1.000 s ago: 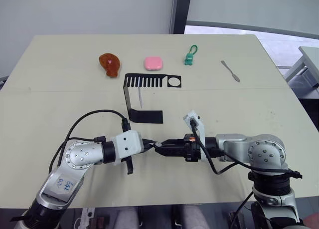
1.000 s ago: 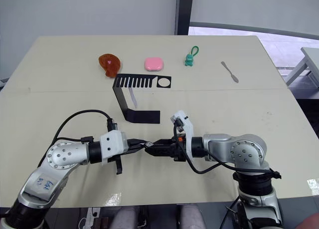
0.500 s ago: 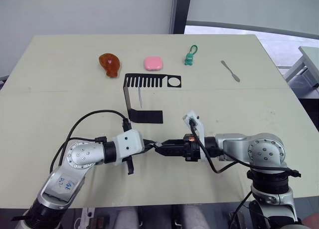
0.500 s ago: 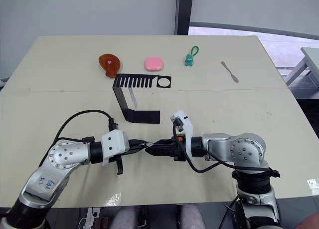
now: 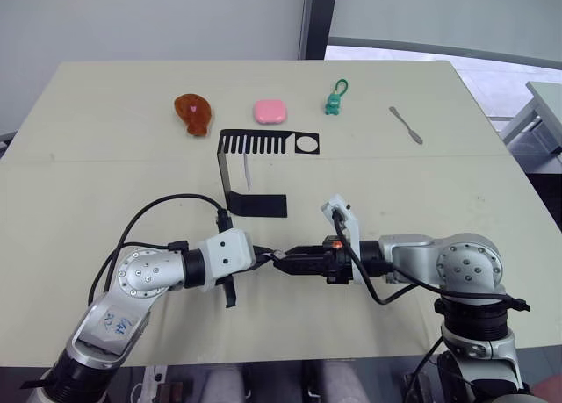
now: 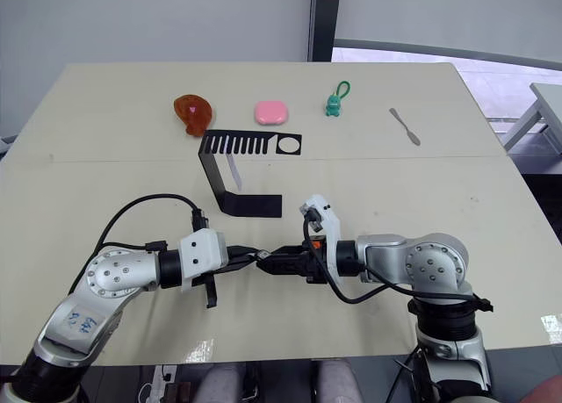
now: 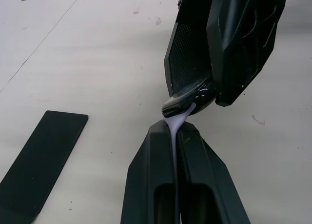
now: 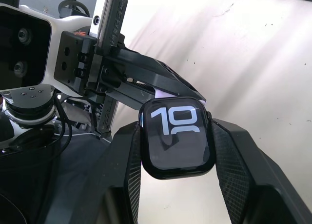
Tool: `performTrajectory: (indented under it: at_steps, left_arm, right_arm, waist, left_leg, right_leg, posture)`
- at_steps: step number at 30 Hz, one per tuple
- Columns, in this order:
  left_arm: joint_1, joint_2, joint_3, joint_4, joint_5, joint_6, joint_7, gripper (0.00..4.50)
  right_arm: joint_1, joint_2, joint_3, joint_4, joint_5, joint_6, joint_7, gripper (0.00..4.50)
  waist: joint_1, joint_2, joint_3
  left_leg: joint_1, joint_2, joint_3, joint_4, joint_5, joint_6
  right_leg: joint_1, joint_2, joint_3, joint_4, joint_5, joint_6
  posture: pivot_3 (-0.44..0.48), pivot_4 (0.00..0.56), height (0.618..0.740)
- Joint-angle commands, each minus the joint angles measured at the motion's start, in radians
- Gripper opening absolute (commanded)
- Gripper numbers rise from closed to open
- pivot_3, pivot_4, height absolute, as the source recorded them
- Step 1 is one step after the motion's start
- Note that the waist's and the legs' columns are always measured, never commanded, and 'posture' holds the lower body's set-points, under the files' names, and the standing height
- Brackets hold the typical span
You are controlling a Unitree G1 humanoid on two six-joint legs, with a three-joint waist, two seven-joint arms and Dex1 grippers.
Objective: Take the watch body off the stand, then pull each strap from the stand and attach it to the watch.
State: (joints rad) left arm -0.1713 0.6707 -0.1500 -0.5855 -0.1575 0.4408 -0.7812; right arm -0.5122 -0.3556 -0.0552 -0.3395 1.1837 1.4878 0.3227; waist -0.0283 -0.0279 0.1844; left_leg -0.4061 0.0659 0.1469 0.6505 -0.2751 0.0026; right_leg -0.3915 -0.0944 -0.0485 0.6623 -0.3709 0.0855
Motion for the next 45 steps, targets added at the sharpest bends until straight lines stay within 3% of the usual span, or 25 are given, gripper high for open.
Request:
performTrajectory:
  at_steps: [1,4,10,11,15,19,22,24,32,45]
  left_arm:
    - [-0.005,-0.022,0.013,-0.086,-0.041,-0.008,0.009,0.05]
    - [0.016,-0.009,0.039,-0.095,-0.067,0.035,0.0,0.98]
    - [0.146,0.105,0.216,-0.091,-0.126,-0.008,-0.083,4.16]
    - [0.177,0.126,0.263,-0.078,-0.142,-0.029,-0.111,4.42]
    - [0.267,0.156,0.425,-0.018,-0.25,-0.096,-0.22,4.42]
    - [0.314,0.169,0.538,0.036,-0.387,-0.148,-0.365,4.42]
    - [0.315,0.179,0.573,0.073,-0.432,-0.174,-0.419,4.42]
    - [0.303,0.181,0.579,0.089,-0.452,-0.18,-0.433,4.42]
    - [0.301,0.203,0.614,0.163,-0.46,-0.253,-0.514,4.42]
    - [0.318,0.198,0.609,0.165,-0.464,-0.265,-0.49,4.42]
  right_arm:
    - [-0.004,0.006,0.007,-0.007,0.01,0.009,-0.008,1.6]
    - [-0.001,0.001,0.008,-0.016,0.012,0.001,0.002,1.6]
    - [0.002,-0.055,0.03,-0.06,0.013,-0.031,0.086,1.6]
    - [0.005,-0.059,0.03,-0.063,0.013,-0.038,0.091,1.6]
    - [0.025,-0.155,0.111,-0.149,-0.112,-0.2,0.22,1.6]
    - [0.08,-0.334,0.295,-0.259,-0.455,-0.634,0.472,1.6]
    - [0.121,-0.419,0.408,-0.208,-0.803,-1.11,0.588,1.6]
    - [0.147,-0.425,0.42,-0.159,-0.887,-1.285,0.634,1.6]
    - [0.212,-0.435,0.327,-0.024,-0.939,-1.571,0.733,1.6]
    - [0.185,-0.356,0.328,0.043,-1.002,-1.683,0.734,1.6]
  waist:
    - [0.0,0.0,0.0]
    - [-0.001,0.0,0.0]
    - [-0.003,0.0,0.0]
    - [-0.002,0.0,0.0]
    - [-0.002,0.001,0.0]
    - [0.001,0.0,0.0]
    - [-0.001,0.0,0.0]
    - [-0.001,0.0,0.0]
    - [-0.002,0.0,0.0]
    - [-0.002,0.0,0.0]
  left_leg:
    - [0.0,0.0,0.0,0.0,0.0,0.0]
    - [0.0,0.0,0.0,0.0,0.0,0.0]
    - [0.0,0.0,0.0,-0.001,0.0,0.0]
    - [0.0,0.0,0.0,-0.001,0.0,0.0]
    - [0.0,0.0,0.0,-0.001,0.0,0.0]
    - [0.0,-0.001,0.0,-0.001,-0.001,0.001]
    - [0.0,-0.001,0.0,-0.001,-0.001,0.001]
    - [0.001,-0.001,0.001,-0.001,-0.001,0.0]
    - [0.001,0.0,0.001,0.0,0.0,0.0]
    - [0.001,0.0,0.001,0.001,0.0,0.0]
  right_leg:
    - [0.0,0.0,0.0,0.0,0.0,0.0]
    - [0.0,0.0,0.0,0.0,0.0,0.0]
    - [-0.001,0.0,0.0,0.0,0.0,0.0]
    - [-0.001,0.0,0.0,-0.001,0.0,0.0]
    - [-0.001,0.0,0.0,-0.001,0.0,0.0]
    - [0.0,-0.001,-0.001,-0.003,0.0,0.0]
    - [0.001,-0.001,-0.001,-0.004,0.0,0.0]
    - [0.001,0.0,-0.001,-0.004,0.0,0.0]
    - [0.001,0.0,-0.001,-0.003,0.0,0.0]
    - [0.001,0.0,-0.001,-0.002,0.0,0.0]
  posture:
    - [0.0,0.15,0.74]
    - [0.0,0.15,0.74]
    - [0.0,0.15,0.74]
    - [0.0,0.15,0.74]
    - [0.0,0.15,0.74]
    - [0.0,0.15,0.74]
    - [0.0,0.15,0.74]
    - [0.0,0.15,0.74]
    - [0.0,0.15,0.74]
    - [0.0,0.15,0.74]
